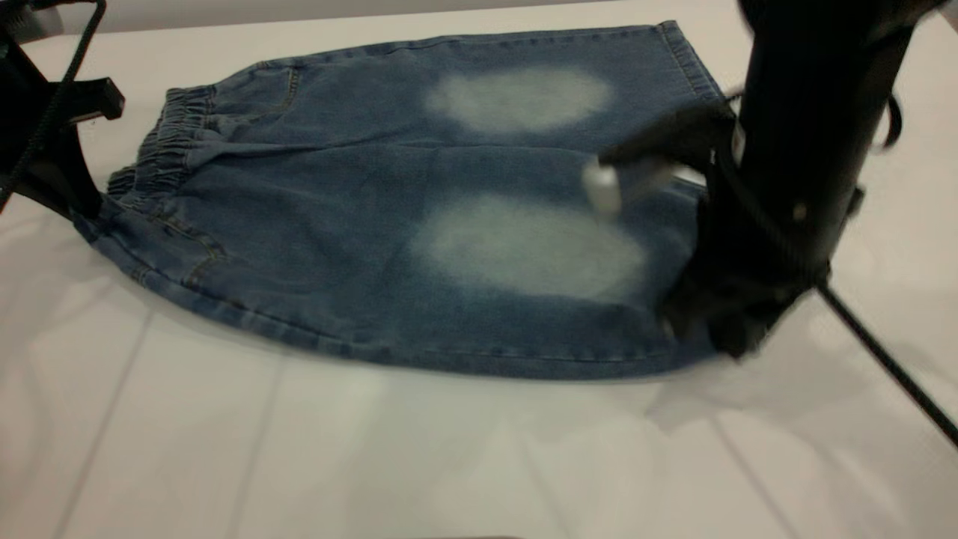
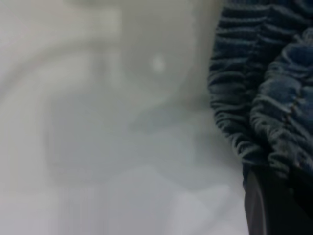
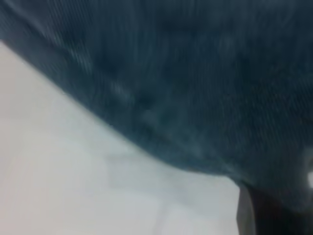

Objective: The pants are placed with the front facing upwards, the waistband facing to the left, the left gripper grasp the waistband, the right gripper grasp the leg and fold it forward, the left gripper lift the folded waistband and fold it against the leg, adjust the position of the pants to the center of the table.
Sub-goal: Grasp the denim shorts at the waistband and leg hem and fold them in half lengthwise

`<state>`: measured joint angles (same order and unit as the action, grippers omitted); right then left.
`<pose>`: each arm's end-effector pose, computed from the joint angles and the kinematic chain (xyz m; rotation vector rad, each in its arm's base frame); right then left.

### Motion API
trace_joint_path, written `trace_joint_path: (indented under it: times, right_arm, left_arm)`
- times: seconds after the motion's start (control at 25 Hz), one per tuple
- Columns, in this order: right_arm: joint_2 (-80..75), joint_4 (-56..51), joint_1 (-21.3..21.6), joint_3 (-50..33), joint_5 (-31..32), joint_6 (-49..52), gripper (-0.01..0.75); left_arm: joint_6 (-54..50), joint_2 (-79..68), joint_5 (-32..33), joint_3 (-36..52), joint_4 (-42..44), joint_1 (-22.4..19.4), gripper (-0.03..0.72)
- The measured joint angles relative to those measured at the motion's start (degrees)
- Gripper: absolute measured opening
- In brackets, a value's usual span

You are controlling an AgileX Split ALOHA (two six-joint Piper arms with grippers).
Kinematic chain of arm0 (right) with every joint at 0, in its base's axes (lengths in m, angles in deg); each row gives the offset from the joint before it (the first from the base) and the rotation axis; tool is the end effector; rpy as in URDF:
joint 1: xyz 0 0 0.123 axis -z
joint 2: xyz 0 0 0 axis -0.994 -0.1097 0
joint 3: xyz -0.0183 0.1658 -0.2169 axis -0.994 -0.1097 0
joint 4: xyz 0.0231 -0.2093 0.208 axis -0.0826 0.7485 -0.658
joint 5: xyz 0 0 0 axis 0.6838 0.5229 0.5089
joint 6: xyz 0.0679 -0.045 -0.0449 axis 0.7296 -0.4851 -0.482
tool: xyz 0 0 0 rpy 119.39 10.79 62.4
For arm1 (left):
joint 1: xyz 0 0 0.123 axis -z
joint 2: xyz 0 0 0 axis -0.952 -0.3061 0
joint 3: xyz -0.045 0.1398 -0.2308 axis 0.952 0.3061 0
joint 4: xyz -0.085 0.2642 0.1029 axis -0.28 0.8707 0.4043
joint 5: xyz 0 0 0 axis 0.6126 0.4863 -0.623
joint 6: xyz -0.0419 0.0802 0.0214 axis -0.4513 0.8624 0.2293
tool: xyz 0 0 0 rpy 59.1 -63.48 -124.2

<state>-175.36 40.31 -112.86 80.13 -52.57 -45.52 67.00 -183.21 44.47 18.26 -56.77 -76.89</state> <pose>0.2995 0.1693 0.0313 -0.8116 2.9585 0.0592 0.4036 0.0219 0.0587 -0.2949 2.8624 -0.1855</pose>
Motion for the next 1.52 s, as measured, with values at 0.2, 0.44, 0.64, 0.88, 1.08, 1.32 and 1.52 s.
trace_joint_path:
  times: [0.2, 0.44, 0.64, 0.88, 1.08, 1.32, 1.52]
  right_arm:
    - [6.8, -0.4, 0.0, 4.1, -0.4, 0.0, 0.036]
    - [8.1, -1.0, 0.3, 7.5, -2.9, 0.7, 0.036]
    - [8.1, -6.1, 4.4, 7.6, -8.4, 1.1, 0.036]
    - [8.1, -12.8, 11.7, 7.6, -11.7, -0.1, 0.036]
    - [8.0, -15.5, 15.8, 7.6, -16.0, -0.6, 0.036]
    - [4.8, -17.5, 16.6, 7.6, -23.5, -0.7, 0.036]
    - [0.8, -18.5, 16.6, 9.1, -26.7, -0.7, 0.036]
  left_arm:
    - [5.6, 0.0, -3.2, 0.0, -8.7, 0.0, 0.04]
    - [16.9, 0.0, -7.6, 0.0, -27.4, 0.0, 0.04]
    - [31.5, 0.0, -9.1, 0.0, -49.3, 0.0, 0.04]
    - [48.0, 0.0, -7.0, 0.0, -77.7, 0.0, 0.04]
    - [53.1, 0.0, -5.8, -0.3, -86.4, 0.0, 0.04]
    - [51.1, 0.0, -8.1, -0.4, -86.7, 0.0, 0.04]
    - [49.6, 0.0, -11.8, -0.9, -86.9, 0.0, 0.04]
